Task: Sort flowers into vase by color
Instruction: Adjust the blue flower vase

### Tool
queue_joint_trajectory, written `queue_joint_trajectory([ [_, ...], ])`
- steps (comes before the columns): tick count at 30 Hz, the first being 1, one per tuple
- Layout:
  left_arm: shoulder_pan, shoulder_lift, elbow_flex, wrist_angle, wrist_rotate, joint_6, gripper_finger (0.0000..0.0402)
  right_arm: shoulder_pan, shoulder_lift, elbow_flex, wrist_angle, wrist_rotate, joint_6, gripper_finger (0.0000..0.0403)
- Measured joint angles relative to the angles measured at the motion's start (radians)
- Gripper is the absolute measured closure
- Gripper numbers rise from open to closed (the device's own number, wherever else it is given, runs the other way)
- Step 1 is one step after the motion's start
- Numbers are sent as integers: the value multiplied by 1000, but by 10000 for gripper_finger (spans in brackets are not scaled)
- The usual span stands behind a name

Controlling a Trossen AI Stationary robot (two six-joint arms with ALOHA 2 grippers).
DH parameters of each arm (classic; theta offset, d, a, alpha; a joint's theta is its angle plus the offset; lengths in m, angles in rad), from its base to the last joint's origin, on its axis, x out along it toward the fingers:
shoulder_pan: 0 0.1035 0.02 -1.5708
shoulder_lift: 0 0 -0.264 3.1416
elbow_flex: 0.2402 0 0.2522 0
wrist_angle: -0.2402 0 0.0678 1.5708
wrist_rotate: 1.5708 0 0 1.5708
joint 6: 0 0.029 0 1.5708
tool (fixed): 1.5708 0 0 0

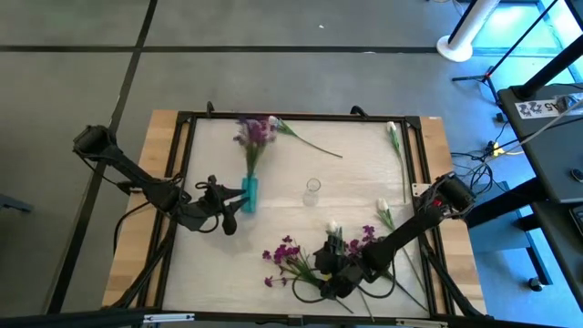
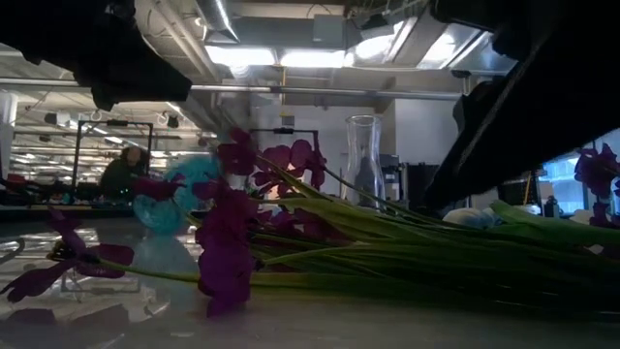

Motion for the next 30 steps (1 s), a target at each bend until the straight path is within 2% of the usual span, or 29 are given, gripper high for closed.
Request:
queue_joint_trajectory([
  [4,16,0,0,17,19,-35,280,0,-1,0,-1,0,0,40],
  [8,133,0,13,4,125,-134,280,-1,-12,0,-4,0,-7,40],
  [13,336,0,73,-149,290,-168,269,-29,-44,0,-45,-15,-9,40],
  [19,523,89,166,-357,492,-225,219,-63,-94,0,-163,-129,-59,40],
  [21,540,147,215,-439,542,-252,204,-76,-103,0,-205,-154,-97,40],
  [27,528,288,416,-795,556,-380,188,-115,-108,0,-311,-159,-164,40],
  [30,528,317,471,-889,644,-434,188,-116,-110,0,-376,-162,-175,40],
])
